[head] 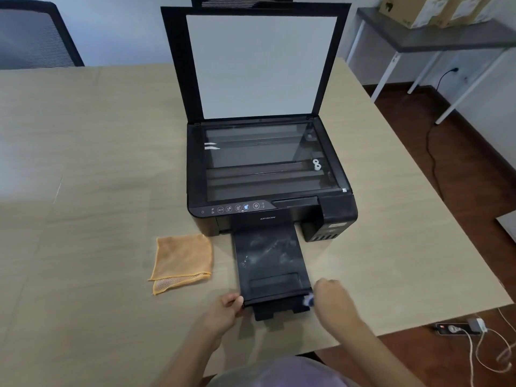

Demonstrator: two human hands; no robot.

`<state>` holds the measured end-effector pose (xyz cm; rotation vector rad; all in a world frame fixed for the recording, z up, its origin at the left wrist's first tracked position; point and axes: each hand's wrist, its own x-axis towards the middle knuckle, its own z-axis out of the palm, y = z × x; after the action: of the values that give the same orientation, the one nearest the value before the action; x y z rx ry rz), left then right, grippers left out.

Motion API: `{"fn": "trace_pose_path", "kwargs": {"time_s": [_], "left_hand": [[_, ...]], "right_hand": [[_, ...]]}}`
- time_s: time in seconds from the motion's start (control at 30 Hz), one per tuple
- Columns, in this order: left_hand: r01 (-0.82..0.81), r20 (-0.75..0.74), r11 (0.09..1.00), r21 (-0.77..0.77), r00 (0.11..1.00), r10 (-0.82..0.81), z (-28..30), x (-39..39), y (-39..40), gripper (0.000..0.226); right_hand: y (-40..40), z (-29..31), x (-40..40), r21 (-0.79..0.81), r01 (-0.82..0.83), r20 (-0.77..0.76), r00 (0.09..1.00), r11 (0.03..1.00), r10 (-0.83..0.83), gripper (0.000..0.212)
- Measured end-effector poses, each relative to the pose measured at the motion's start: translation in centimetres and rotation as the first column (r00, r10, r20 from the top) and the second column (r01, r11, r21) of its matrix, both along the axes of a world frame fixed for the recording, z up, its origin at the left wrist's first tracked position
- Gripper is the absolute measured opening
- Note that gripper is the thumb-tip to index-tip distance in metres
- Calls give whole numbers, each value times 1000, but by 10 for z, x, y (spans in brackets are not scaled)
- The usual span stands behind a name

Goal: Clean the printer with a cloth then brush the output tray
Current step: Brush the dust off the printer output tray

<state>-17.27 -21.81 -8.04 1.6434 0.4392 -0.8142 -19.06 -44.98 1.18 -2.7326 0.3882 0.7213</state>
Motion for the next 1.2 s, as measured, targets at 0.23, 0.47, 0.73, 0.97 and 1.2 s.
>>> {"fn": "trace_pose_path", "kwargs": {"time_s": [0.23, 0.47, 0.73, 0.97, 1.2], "left_hand": [[35, 2, 999, 26, 999, -35, -1, 1, 4, 24], [76, 21, 996, 51, 997, -77, -1, 2, 6, 25], [71, 24, 996, 53, 997, -73, -1, 2, 5, 26], [118, 24, 990, 79, 992, -121, -8, 7, 7, 25], [126, 60, 987, 103, 989, -133, -1, 7, 8, 31]], "right_hand": [[71, 13, 34, 273, -162, 359, 932, 948, 56, 26], [32, -29, 46, 78, -130, 208, 972, 988, 111, 29], [71, -2, 52, 282, -238, 371, 921, 929, 123, 23], [-2, -32, 69, -38, 59, 251, 967, 998, -48, 25], [70, -13, 75, 232, -187, 435, 898, 955, 70, 26]]}}
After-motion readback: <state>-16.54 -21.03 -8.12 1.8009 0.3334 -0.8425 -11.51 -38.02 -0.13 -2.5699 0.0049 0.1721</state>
